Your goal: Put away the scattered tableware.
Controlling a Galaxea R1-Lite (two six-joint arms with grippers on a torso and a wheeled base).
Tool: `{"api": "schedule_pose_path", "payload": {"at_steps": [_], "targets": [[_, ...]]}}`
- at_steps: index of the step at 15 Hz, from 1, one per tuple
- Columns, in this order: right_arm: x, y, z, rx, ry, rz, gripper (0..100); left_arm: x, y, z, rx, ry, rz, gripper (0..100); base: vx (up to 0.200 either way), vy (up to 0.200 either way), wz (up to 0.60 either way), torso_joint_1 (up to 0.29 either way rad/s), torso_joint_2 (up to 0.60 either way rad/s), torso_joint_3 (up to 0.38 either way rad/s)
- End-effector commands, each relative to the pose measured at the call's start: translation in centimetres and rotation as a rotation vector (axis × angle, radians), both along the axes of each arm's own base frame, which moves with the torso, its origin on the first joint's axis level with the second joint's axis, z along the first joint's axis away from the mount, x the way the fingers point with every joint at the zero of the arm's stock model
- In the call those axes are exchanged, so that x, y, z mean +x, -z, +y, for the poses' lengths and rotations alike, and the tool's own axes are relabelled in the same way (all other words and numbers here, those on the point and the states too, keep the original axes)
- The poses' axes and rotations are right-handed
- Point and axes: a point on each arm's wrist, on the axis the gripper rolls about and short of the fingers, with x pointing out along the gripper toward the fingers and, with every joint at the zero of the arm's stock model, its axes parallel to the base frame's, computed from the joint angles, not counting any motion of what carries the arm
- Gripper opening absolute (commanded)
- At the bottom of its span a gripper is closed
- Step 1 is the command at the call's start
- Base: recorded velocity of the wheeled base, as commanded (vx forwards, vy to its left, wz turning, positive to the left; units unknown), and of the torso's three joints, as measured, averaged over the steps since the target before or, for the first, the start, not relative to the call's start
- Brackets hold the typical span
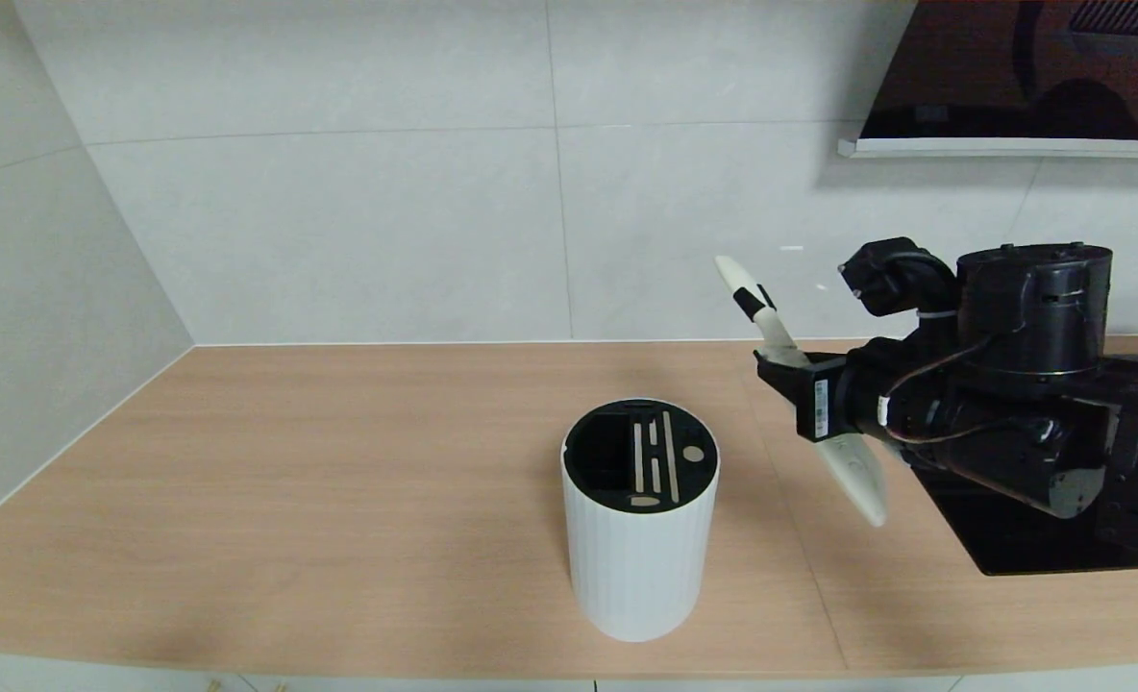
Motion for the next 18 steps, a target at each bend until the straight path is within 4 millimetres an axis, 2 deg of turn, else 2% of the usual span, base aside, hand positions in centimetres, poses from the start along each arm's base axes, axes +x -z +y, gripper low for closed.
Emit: {"api": "schedule_pose_path", "payload": {"at_steps": [1, 3, 5, 8, 10, 12, 16, 18], "targets": [[-1.3, -1.0, 1.3, 0.035, -0.059, -0.023, 0, 6.7, -6.0, -0.4, -0.019, 0.158, 0.189, 100, 0.000, 0.000, 0.00, 0.000, 0.00, 0.000], [-2.5, -1.4, 2.4, 0.067, -0.103, -0.019, 0, 10.7, -8.0, -1.5, -0.023, 0.280, 0.268, 100, 0.000, 0.000, 0.00, 0.000, 0.00, 0.000], [-3.2, -1.5, 2.9, 0.069, -0.125, -0.020, 0, 13.1, -9.0, -2.9, -0.093, 0.358, 0.345, 100, 0.000, 0.000, 0.00, 0.000, 0.00, 0.000], [-3.7, -1.2, 3.7, 0.063, -0.149, -0.010, 0, 16.5, -8.2, -5.1, -0.225, 0.406, 0.435, 100, 0.000, 0.000, 0.00, 0.000, 0.00, 0.000], [-4.4, -1.2, 4.4, 0.074, -0.180, -0.008, 0, 19.6, -7.5, -6.9, -0.313, 0.423, 0.467, 100, 0.000, 0.000, 0.00, 0.000, 0.00, 0.000], [-5.5, -1.4, 5.3, 0.104, -0.202, -0.005, 0, 20.7, -7.4, -9.1, -0.447, 0.476, 0.505, 100, 0.000, 0.000, 0.00, 0.000, 0.00, 0.000], [-6.8, -1.2, 6.5, 0.106, -0.259, 0.005, 0, 21.2, -8.0, -10.5, -0.624, 0.493, 0.526, 100, 0.000, 0.000, 0.00, 0.000, 0.00, 0.000], [-7.8, -1.3, 7.3, 0.139, -0.299, 0.024, 0, 21.9, -7.6, -11.6, -0.673, 0.468, 0.534, 100, 0.000, 0.000, 0.00, 0.000, 0.00, 0.000]]}}
